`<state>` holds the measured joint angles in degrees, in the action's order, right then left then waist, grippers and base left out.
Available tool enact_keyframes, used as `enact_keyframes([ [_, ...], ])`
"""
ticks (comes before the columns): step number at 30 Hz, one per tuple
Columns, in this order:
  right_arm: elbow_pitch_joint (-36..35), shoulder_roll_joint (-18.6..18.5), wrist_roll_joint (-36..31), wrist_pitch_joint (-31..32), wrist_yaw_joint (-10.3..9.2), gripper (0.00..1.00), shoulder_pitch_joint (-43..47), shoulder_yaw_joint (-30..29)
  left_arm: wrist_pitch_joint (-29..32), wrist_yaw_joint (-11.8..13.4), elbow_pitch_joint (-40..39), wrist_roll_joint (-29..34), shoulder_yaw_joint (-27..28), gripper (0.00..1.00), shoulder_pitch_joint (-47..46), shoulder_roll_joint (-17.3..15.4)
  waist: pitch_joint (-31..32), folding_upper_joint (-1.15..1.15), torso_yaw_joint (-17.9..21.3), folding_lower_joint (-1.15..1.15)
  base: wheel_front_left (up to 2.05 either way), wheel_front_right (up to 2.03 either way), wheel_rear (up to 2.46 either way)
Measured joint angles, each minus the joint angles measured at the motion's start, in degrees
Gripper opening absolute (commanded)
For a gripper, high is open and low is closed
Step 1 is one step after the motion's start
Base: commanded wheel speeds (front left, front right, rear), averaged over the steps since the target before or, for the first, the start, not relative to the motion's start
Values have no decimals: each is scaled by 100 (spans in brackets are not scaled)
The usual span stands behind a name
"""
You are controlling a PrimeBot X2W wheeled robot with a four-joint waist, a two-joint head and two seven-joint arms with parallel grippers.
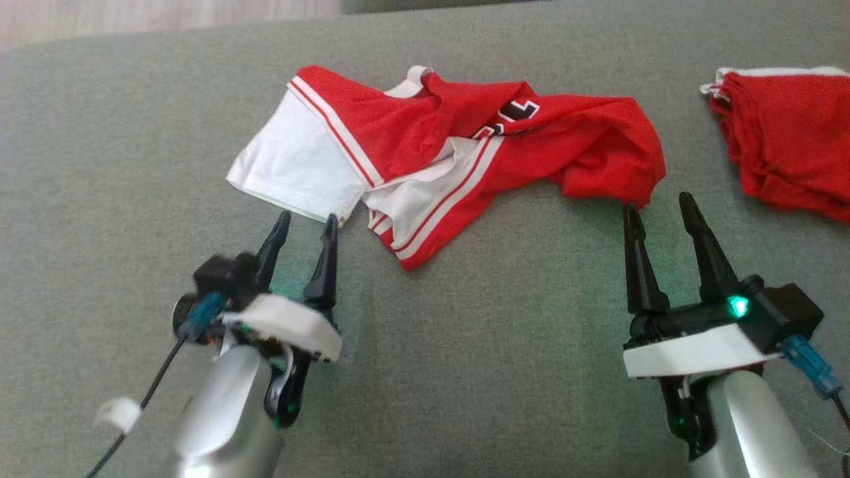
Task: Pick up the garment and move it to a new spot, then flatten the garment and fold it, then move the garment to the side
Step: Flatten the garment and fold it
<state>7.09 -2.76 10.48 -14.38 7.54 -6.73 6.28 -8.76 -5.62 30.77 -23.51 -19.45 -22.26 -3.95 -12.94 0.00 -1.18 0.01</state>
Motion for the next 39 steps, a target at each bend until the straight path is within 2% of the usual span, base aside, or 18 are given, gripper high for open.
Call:
enact_keyframes([
  [7, -51, 0, 0, 0, 0, 100, -240, 0, 198, -127, 588, -177, -530, 100, -641, 108, -298, 0, 211, 0, 0, 0, 0],
  [14, -49, 0, 3, 0, 0, 100, -239, 0, 425, -153, 630, -931, -1213, 100, -711, 130, -395, 0, 382, -1, 0, 0, 0],
  [19, -47, 0, 13, 0, 0, 100, -240, -1, 431, -153, 833, -1038, -1325, 100, -866, 131, -374, 0, 433, -1, 0, 0, 0],
  [20, -47, 0, 13, 0, 0, 100, -240, -3, 406, -153, 870, -1039, -1347, 96, -891, 131, -366, 0, 433, -1, 0, 0, 0],
  [21, -47, 0, 13, 0, 0, 100, -240, -7, 353, -153, 905, -1039, -1370, 29, -914, 127, -356, 0, 427, -1, 0, 0, 0],
  [22, -44, 0, 13, 0, 0, 100, -239, -13, 292, -153, 922, -1039, -1381, 0, -923, 123, -343, 0, 419, -1, 0, 0, 0],
  [28, 24, 0, 13, 0, 0, 100, -236, -88, -279, -151, 966, -926, -1385, 0, -972, -85, -186, 0, 326, -1, 0, 0, 0],
  [32, 78, 0, 12, 0, 0, 100, -232, -126, -498, -87, 682, -586, -1316, 0, -1167, -508, -47, 0, 224, -1, 0, 0, 0],
  [33, 78, 0, 12, 0, 0, 100, -232, -126, -498, -87, 682, -586, -1316, 0, -1167, -508, -47, 0, 224, -1, 0, 0, 0],
  [39, 202, 0, 0, 0, 0, 100, -192, -202, -554, 18, -405, -159, -1026, 0, -1117, -1247, 147, 0, -7, -2, 0, 0, 0],
])
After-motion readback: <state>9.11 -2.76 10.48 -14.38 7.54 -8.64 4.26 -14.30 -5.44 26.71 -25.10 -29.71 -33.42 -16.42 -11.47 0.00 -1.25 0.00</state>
